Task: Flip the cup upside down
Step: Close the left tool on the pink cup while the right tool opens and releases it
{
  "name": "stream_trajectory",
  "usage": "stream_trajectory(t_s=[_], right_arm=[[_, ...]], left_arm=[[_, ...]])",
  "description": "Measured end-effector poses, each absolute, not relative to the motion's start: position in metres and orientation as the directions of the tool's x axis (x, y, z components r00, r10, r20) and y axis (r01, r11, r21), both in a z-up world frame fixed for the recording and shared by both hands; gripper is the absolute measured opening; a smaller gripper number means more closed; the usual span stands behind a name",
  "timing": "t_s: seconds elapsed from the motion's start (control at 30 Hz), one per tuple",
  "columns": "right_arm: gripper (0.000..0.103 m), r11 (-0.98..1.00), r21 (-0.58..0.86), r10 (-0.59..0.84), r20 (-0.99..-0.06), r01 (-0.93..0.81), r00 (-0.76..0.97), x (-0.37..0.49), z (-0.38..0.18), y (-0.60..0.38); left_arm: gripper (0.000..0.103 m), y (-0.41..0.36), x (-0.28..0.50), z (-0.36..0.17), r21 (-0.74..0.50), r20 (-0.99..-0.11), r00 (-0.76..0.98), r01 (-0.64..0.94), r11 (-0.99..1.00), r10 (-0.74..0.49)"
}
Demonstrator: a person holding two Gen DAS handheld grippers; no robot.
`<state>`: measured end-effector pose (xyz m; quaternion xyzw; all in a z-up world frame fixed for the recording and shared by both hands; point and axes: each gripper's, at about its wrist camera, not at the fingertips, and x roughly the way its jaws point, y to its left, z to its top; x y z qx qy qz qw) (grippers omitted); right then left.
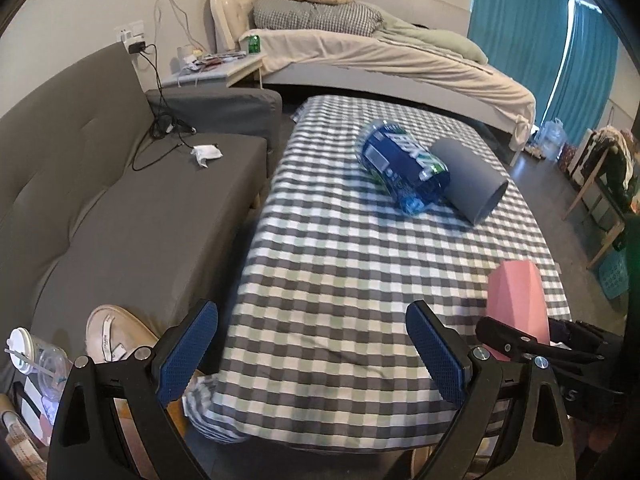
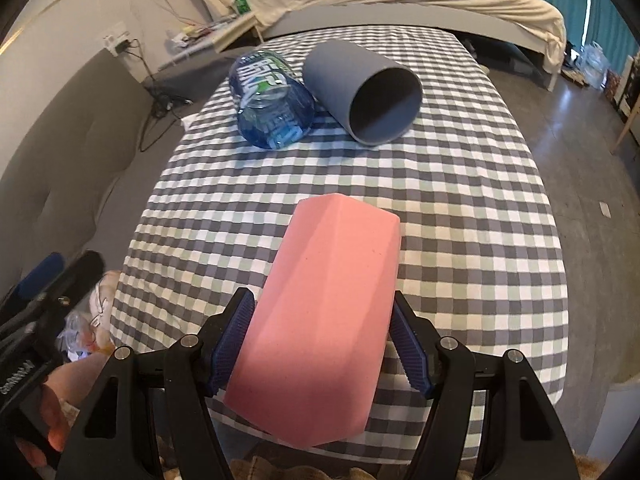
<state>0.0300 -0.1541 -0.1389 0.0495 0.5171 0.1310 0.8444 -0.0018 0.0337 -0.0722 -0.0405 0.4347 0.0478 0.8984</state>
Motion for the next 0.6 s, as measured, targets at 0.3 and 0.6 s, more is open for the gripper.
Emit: stream_trajectory(t_s=[0.3,0.6], right_arm=[[0.082,0.943,0.266,0.332,-0.779,-0.199,0.532,0.022,-0.092,-0.196],[0.082,0.988,0.026,0.122,-0.741,-0.153,0.661,0.036,-0.061,-0.255]], left_arm=[[0.098,0.004,0.011,-0.069,0.005,-0.801,0.596,-0.103,0.995,0.065],[0.098,-0.061,0.048,-0.061,0.011,-0.832,0.554,-0.012,1.000,0.016]])
